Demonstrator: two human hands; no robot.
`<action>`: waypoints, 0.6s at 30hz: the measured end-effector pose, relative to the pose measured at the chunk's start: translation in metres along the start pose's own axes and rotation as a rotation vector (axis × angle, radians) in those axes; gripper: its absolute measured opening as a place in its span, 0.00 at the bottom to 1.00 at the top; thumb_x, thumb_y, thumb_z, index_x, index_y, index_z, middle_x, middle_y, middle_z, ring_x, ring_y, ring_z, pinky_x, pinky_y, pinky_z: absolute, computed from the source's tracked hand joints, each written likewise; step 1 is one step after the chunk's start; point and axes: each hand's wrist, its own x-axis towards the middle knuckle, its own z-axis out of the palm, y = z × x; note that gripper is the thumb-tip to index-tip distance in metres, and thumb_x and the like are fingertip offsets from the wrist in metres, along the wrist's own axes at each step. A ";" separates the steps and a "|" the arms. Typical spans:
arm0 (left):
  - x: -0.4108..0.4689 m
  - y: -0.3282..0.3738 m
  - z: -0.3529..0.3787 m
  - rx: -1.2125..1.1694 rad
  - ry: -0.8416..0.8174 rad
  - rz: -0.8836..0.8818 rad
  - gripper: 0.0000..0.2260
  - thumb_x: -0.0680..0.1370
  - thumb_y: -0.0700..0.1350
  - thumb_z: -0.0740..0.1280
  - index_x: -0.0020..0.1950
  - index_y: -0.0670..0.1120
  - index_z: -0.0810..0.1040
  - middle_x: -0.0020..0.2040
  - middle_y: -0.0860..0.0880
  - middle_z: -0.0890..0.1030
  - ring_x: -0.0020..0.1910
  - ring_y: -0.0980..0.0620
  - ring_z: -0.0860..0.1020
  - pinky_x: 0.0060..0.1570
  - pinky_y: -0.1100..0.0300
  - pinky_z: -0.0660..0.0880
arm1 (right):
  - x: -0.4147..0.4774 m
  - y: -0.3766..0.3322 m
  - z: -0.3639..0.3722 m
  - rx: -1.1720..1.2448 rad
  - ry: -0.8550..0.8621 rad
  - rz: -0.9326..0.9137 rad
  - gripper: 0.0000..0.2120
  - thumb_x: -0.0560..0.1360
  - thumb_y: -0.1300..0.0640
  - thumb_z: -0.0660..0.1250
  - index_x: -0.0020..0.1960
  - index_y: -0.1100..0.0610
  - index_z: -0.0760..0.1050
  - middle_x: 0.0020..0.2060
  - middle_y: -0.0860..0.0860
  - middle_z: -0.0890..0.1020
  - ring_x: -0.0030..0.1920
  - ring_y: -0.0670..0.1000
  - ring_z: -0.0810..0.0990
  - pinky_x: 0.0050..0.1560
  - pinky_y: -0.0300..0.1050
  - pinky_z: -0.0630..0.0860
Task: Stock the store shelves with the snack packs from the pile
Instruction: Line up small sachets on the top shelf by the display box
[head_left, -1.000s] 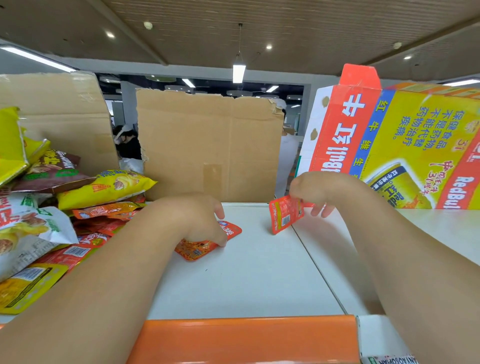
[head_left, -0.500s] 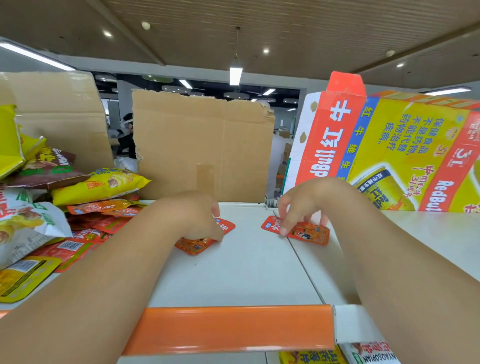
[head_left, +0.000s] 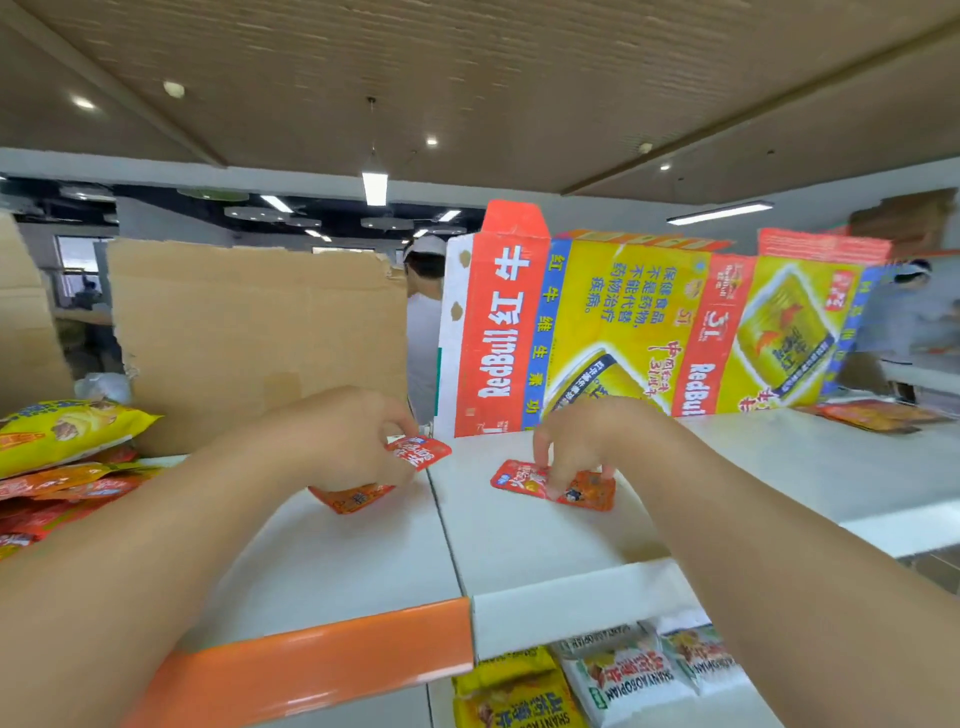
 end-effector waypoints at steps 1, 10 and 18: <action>0.003 0.012 -0.002 -0.034 0.009 0.021 0.18 0.72 0.61 0.73 0.61 0.63 0.78 0.50 0.63 0.79 0.47 0.62 0.77 0.40 0.65 0.71 | -0.003 0.018 0.007 0.018 0.015 0.027 0.24 0.77 0.44 0.70 0.69 0.56 0.76 0.66 0.54 0.76 0.46 0.52 0.79 0.40 0.44 0.76; 0.073 0.170 0.013 -0.071 -0.015 0.127 0.20 0.72 0.64 0.71 0.63 0.64 0.76 0.59 0.56 0.78 0.54 0.52 0.77 0.54 0.57 0.77 | -0.012 0.195 0.084 0.355 0.189 0.209 0.14 0.77 0.45 0.70 0.62 0.44 0.77 0.64 0.50 0.76 0.53 0.51 0.73 0.48 0.43 0.71; 0.159 0.324 0.056 0.014 -0.081 0.113 0.19 0.72 0.63 0.69 0.62 0.62 0.78 0.53 0.58 0.73 0.53 0.54 0.71 0.49 0.59 0.70 | -0.002 0.350 0.117 0.323 0.179 0.130 0.18 0.77 0.44 0.70 0.67 0.43 0.78 0.72 0.47 0.72 0.66 0.53 0.75 0.66 0.48 0.73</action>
